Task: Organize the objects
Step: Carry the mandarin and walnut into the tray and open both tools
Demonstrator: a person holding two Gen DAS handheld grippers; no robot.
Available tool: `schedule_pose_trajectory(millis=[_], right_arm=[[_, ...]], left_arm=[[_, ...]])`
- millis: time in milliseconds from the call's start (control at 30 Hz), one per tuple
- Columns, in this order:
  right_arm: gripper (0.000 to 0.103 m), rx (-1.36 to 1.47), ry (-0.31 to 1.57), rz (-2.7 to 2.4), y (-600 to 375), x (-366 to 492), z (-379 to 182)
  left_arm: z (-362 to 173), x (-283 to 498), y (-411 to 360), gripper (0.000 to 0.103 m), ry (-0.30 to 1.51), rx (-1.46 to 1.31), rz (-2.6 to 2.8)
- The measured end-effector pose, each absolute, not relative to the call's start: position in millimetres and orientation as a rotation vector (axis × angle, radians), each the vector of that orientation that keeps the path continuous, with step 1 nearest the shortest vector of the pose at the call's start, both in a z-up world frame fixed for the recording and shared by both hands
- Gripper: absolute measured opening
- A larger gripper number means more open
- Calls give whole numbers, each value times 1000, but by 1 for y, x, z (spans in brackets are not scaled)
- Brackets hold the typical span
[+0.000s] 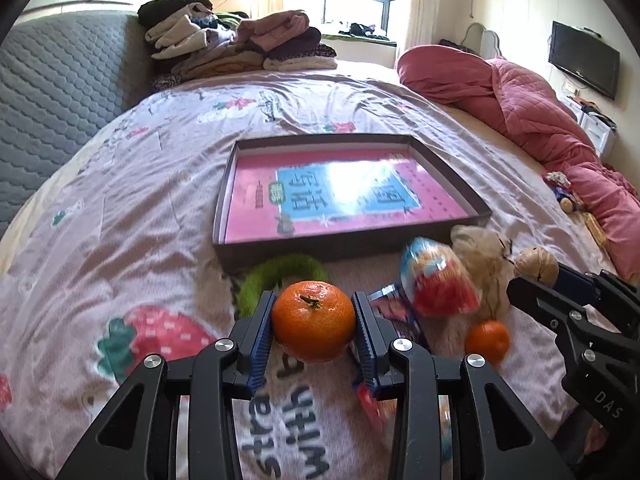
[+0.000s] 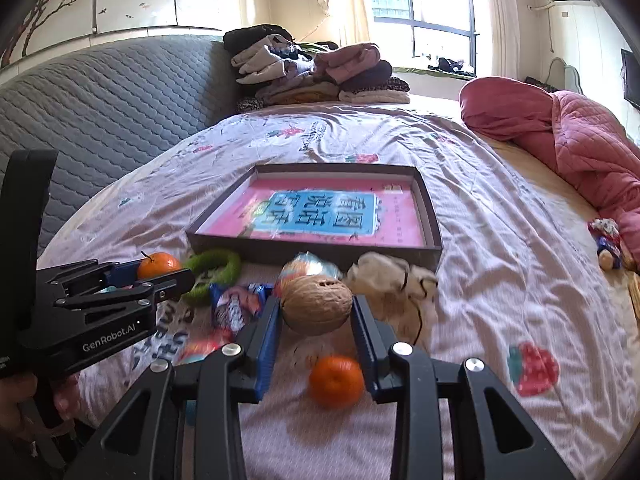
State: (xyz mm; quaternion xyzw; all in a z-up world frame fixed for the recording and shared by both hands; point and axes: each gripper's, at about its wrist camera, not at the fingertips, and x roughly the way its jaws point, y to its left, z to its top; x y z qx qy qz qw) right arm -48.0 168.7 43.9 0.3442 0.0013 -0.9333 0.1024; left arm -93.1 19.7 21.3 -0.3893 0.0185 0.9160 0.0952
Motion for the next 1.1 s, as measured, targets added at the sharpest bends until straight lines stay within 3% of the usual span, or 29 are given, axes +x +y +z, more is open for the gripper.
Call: schedule_pose_trajectory(millis=[533,1100], right_arm=[[35,1048,51,-2753,178,-150,51],[36,1219,122,-2697,180,-216,11]], left_arm=[[26,-174,31,39,32,-1199,2792],[-6,-236,39,39,82,-1343,2831]])
